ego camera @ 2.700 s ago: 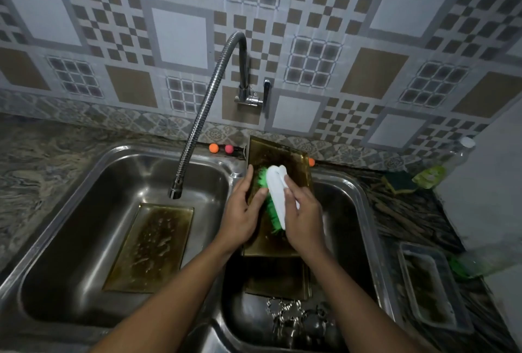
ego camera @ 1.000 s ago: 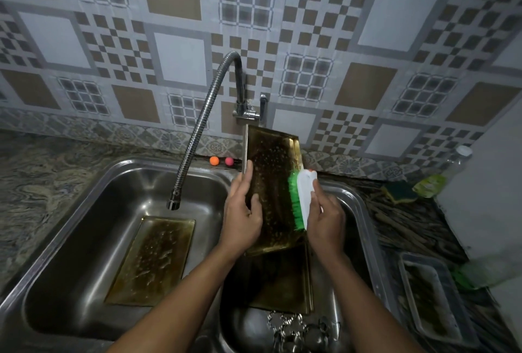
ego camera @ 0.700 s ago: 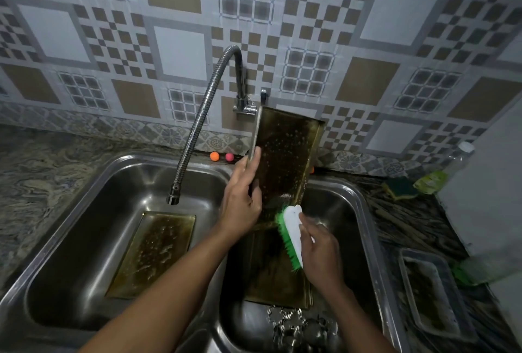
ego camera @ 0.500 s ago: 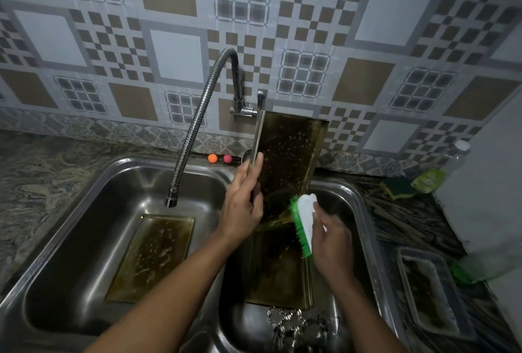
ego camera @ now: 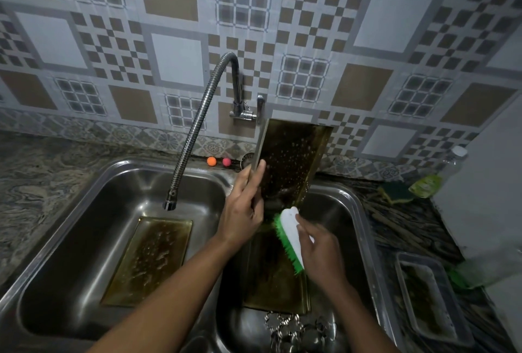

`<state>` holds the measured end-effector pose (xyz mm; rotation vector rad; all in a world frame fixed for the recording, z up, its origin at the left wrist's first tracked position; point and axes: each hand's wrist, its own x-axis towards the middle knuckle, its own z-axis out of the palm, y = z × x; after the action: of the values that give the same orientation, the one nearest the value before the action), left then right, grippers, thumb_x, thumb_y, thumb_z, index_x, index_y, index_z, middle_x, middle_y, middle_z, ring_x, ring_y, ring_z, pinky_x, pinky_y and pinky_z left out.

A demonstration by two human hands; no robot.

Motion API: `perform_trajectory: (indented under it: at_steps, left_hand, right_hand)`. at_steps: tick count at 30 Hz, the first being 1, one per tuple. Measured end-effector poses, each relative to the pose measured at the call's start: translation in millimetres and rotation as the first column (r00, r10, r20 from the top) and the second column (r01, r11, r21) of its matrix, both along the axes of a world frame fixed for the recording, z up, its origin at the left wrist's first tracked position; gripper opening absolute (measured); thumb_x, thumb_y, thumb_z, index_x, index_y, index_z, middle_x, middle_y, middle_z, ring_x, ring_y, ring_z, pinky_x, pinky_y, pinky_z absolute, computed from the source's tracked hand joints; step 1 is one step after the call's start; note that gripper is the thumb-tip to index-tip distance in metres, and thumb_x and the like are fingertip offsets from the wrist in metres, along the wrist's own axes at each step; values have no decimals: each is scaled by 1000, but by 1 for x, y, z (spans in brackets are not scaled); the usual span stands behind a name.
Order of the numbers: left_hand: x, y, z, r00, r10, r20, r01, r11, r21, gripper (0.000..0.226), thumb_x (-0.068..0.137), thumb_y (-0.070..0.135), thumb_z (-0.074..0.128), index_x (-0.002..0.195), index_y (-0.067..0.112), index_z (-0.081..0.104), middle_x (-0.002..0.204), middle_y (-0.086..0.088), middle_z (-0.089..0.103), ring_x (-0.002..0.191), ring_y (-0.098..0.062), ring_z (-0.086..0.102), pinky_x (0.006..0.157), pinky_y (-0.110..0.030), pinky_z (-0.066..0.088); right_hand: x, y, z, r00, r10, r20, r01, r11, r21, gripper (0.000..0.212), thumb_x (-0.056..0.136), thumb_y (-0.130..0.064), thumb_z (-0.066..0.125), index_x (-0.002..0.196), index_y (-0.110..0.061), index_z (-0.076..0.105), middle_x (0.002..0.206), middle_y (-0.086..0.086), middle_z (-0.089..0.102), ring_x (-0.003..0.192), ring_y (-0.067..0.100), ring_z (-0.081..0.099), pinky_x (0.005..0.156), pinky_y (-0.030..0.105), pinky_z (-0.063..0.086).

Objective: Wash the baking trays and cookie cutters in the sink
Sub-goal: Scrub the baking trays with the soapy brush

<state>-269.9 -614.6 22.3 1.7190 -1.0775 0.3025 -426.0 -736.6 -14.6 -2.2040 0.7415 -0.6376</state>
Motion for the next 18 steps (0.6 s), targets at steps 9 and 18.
perform_trajectory:
  at_steps: [9, 18]
  left_hand:
    - [-16, -1, -3, 972, 19, -232, -27, 999, -31, 64, 100, 20, 50, 153, 39, 21, 148, -7, 45, 141, -22, 38, 114, -38, 36]
    - [-29, -7, -2, 895, 0, -447, -24, 998, -49, 70, 94, 72, 11, 151, 32, 18, 154, -1, 36, 144, -20, 32, 116, -47, 29]
  right_hand:
    - [13, -6, 22, 931, -221, 290, 251, 965, -71, 39, 99, -19, 49, 138, -18, 54, 95, 0, 57, 89, -16, 50, 68, 5, 39]
    - [57, 39, 40, 937, -59, 344, 82, 995, -54, 41, 98, -35, 43, 136, -24, 56, 94, 1, 62, 84, 8, 57, 71, 35, 53]
